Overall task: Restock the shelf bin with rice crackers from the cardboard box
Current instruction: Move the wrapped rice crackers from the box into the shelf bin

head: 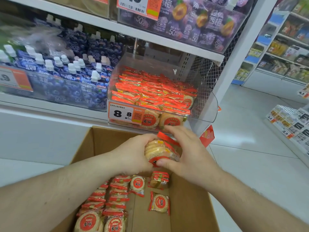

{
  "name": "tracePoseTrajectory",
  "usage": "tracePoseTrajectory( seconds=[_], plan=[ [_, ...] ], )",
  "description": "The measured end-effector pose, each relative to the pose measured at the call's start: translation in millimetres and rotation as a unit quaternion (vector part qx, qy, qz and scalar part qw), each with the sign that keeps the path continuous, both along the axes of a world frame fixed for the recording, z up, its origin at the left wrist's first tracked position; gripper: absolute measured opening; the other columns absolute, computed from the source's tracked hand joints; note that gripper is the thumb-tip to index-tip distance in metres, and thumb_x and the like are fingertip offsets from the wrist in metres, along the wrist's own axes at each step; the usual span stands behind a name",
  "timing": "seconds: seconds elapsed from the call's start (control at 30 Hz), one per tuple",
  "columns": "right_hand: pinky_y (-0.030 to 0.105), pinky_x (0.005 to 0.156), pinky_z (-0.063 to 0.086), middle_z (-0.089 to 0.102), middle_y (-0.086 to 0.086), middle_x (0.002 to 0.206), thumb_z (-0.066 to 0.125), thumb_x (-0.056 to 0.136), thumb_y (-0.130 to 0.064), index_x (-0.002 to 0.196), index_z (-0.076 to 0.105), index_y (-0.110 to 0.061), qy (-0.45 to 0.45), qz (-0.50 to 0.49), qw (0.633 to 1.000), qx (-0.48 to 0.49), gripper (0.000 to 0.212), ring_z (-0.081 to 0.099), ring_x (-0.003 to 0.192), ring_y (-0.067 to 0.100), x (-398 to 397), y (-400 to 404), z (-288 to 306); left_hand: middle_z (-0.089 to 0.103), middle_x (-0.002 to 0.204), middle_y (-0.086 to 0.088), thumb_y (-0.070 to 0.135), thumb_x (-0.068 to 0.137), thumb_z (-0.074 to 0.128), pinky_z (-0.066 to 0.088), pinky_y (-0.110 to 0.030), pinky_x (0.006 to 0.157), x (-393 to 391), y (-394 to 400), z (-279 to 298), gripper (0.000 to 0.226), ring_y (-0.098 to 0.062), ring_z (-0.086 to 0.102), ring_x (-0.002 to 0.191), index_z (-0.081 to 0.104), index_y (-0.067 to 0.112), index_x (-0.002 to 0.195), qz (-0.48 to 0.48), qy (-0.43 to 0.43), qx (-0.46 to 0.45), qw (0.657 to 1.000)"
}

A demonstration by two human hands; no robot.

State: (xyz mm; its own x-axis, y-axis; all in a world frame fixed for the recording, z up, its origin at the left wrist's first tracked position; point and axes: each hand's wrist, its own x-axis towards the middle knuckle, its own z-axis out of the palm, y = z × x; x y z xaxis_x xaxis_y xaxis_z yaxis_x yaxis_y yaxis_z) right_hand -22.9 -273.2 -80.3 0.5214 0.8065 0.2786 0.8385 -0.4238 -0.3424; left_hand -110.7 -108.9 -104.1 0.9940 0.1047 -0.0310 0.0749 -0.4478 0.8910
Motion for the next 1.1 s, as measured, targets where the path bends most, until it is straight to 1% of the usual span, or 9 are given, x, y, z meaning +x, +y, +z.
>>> tracePoseTrajectory(
  seconds=[0.1, 0.17, 0.27, 0.4, 0.53, 0.63, 0.73, 0.97, 1.1],
  plan=[
    [0.031, 0.104, 0.042, 0.054, -0.01, 0.134, 0.082, 0.069, -0.045, 0.141, 0.043, -0.027, 0.028, 0.021, 0.999, -0.023, 0.084, 0.048, 0.122, 0.008, 1.9, -0.6, -0.2, 0.066, 0.093, 0.014, 0.013, 0.064, 0.083, 0.053, -0.021, 0.073, 7.0, 1.0, 12.2, 0.056, -0.002, 0.063, 0.084, 0.058, 0.035, 0.109, -0.024, -0.034, 0.081, 0.996],
    [0.029, 0.093, 0.048, 0.06, -0.013, 0.122, 0.08, 0.07, -0.042, 0.132, 0.048, -0.031, 0.025, 0.019, 0.999, 0.014, 0.07, 0.056, 0.111, 0.006, 3.6, -3.7, 2.3, 0.061, 0.094, 0.016, 0.014, 0.065, 0.082, 0.047, -0.013, 0.068, 11.8, 2.5, 20.0, 0.052, 0.001, 0.059, 0.083, 0.056, 0.036, 0.105, -0.021, -0.066, 0.125, 0.99],
    [0.028, 0.084, 0.049, 0.067, -0.008, 0.108, 0.079, 0.073, -0.038, 0.124, 0.054, -0.027, -0.012, -0.025, 0.997, 0.066, 0.058, 0.063, 0.1, 0.012, 14.7, -11.0, 25.8, 0.049, 0.115, 0.015, 0.025, 0.071, 0.079, 0.038, -0.009, 0.077, 17.8, 6.0, 30.3, 0.06, 0.003, 0.049, 0.1, 0.047, 0.033, 0.121, 0.035, -0.13, 0.169, 0.976],
    [0.034, 0.079, 0.045, 0.064, 0.001, 0.111, 0.078, 0.078, -0.03, 0.122, 0.055, -0.018, -0.162, -0.114, 0.979, 0.04, 0.051, 0.058, 0.102, 0.024, 48.9, -13.8, 85.7, 0.03, 0.145, 0.009, 0.035, 0.081, 0.067, 0.02, -0.034, 0.112, 26.1, 17.5, 33.5, 0.076, -0.013, 0.021, 0.138, 0.026, 0.031, 0.145, 0.108, -0.151, 0.339, 0.922],
    [0.04, 0.071, 0.047, 0.06, 0.01, 0.102, 0.07, 0.082, -0.023, 0.112, 0.051, -0.013, -0.329, -0.162, 0.919, -0.146, 0.037, 0.056, 0.095, 0.036, 90.2, 15.0, 117.4, 0.01, 0.158, 0.006, 0.039, 0.082, 0.059, -0.001, -0.048, 0.118, 35.2, 21.5, 24.4, 0.084, -0.02, -0.007, 0.148, 0.012, 0.03, 0.15, 0.1, -0.071, 0.43, 0.894],
    [0.039, 0.073, 0.041, 0.059, 0.012, 0.109, 0.059, 0.087, -0.013, 0.115, 0.049, -0.01, -0.367, -0.153, 0.871, -0.288, 0.03, 0.057, 0.102, 0.035, 113.0, 44.2, 113.4, 0.004, 0.16, 0.006, 0.038, 0.083, 0.057, -0.007, -0.052, 0.117, 37.3, 20.4, 16.8, 0.083, -0.021, -0.011, 0.148, 0.01, 0.03, 0.15, 0.079, -0.051, 0.451, 0.888],
    [0.04, 0.081, 0.041, 0.059, 0.012, 0.114, 0.055, 0.09, -0.015, 0.12, 0.049, -0.011, -0.366, -0.139, 0.851, -0.35, 0.03, 0.057, 0.106, 0.033, 134.6, 66.0, 100.2, 0.004, 0.159, 0.006, 0.036, 0.083, 0.058, -0.01, -0.051, 0.116, 35.6, 22.4, 11.7, 0.08, -0.021, -0.01, 0.148, 0.013, 0.031, 0.15, 0.078, -0.059, 0.457, 0.884],
    [0.042, 0.097, 0.038, 0.06, 0.007, 0.119, 0.061, 0.088, -0.026, 0.129, 0.047, -0.02, -0.238, -0.148, 0.882, -0.378, 0.044, 0.056, 0.113, 0.027, 190.1, 73.2, 71.6, 0.008, 0.158, 0.006, 0.032, 0.082, 0.059, -0.013, -0.051, 0.116, 36.9, 22.0, 5.5, 0.069, -0.022, -0.008, 0.147, 0.028, 0.03, 0.144, 0.092, -0.09, 0.449, 0.884],
    [0.044, 0.101, 0.034, 0.057, 0.007, 0.124, 0.064, 0.085, -0.042, 0.128, 0.05, -0.021, -0.293, -0.169, 0.857, -0.39, 0.05, 0.049, 0.119, 0.028, 201.8, 70.6, 56.0, 0.006, 0.157, 0.005, 0.032, 0.083, 0.058, -0.015, -0.051, 0.116, 36.9, 20.3, 3.0, 0.066, -0.022, -0.01, 0.147, 0.031, 0.03, 0.143, 0.096, -0.096, 0.453, 0.881]
  ],
)
